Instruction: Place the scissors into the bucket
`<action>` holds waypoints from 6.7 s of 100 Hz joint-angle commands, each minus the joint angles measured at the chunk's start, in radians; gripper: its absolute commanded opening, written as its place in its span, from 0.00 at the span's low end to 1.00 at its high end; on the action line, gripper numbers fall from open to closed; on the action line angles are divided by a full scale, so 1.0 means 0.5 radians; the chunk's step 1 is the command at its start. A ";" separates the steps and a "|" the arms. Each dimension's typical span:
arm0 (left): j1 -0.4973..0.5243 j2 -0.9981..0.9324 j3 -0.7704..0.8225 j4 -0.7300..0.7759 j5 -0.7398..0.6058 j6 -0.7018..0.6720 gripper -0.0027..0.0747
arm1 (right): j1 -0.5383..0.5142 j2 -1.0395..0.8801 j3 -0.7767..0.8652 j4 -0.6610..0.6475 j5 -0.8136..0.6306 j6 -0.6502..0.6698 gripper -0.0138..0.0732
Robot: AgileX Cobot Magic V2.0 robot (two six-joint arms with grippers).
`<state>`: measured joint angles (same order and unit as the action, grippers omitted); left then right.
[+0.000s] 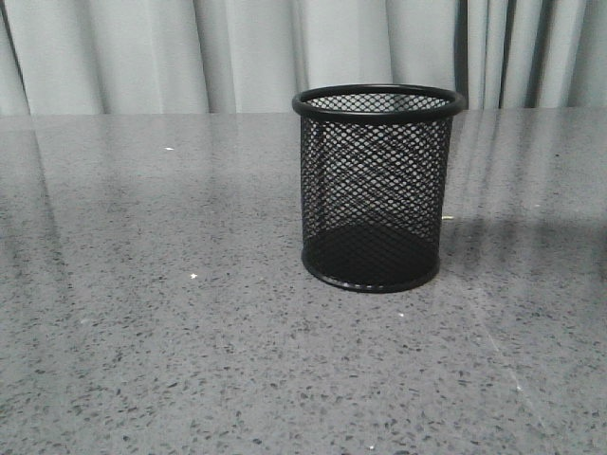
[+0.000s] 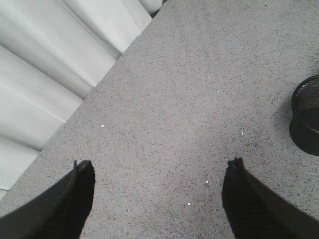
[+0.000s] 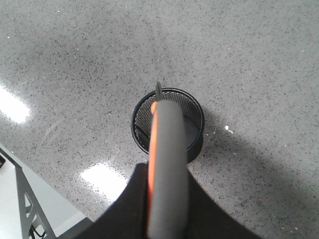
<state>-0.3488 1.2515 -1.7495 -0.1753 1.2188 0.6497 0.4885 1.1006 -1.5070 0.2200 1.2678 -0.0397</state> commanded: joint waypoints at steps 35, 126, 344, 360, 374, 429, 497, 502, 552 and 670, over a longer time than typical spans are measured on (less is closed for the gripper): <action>0.008 -0.050 -0.057 -0.038 -0.104 -0.026 0.67 | 0.053 -0.082 0.269 -0.050 0.063 0.079 0.11; 0.008 -0.046 -0.057 -0.038 -0.104 -0.026 0.67 | 0.053 0.168 0.301 -0.086 0.056 -0.025 0.11; 0.008 -1.562 2.106 -0.345 -1.677 -0.270 0.01 | 0.020 -1.419 1.575 -0.663 -1.768 0.175 0.09; 0.008 -1.996 2.565 -0.441 -1.815 -0.270 0.01 | 0.020 -1.717 1.939 -0.663 -1.939 0.175 0.09; 0.008 -2.313 2.797 -0.572 -1.900 -0.270 0.01 | 0.020 -1.927 2.137 -0.660 -2.030 0.175 0.09; 0.008 -2.523 2.940 -0.705 -1.891 -0.270 0.01 | 0.020 -2.016 2.217 -0.641 -1.999 0.175 0.08; 0.206 -2.523 3.084 0.127 -2.177 -1.077 0.01 | 0.020 -2.016 2.217 -0.641 -1.999 0.175 0.08; 0.297 -2.523 3.170 0.242 -2.245 -1.239 0.01 | 0.020 -2.016 2.217 -0.641 -1.999 0.175 0.08; 0.515 -2.565 3.580 0.351 -2.391 -1.427 0.01 | 0.020 -2.016 2.217 -0.641 -1.999 0.175 0.08; 0.515 -2.561 3.580 0.351 -2.406 -1.427 0.01 | -0.557 -2.016 2.561 -0.472 -2.290 0.150 0.08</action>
<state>-0.0941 -0.0036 0.0000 0.0000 0.0947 -0.0562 0.3180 0.0836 -0.2597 -0.0749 0.2543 0.0498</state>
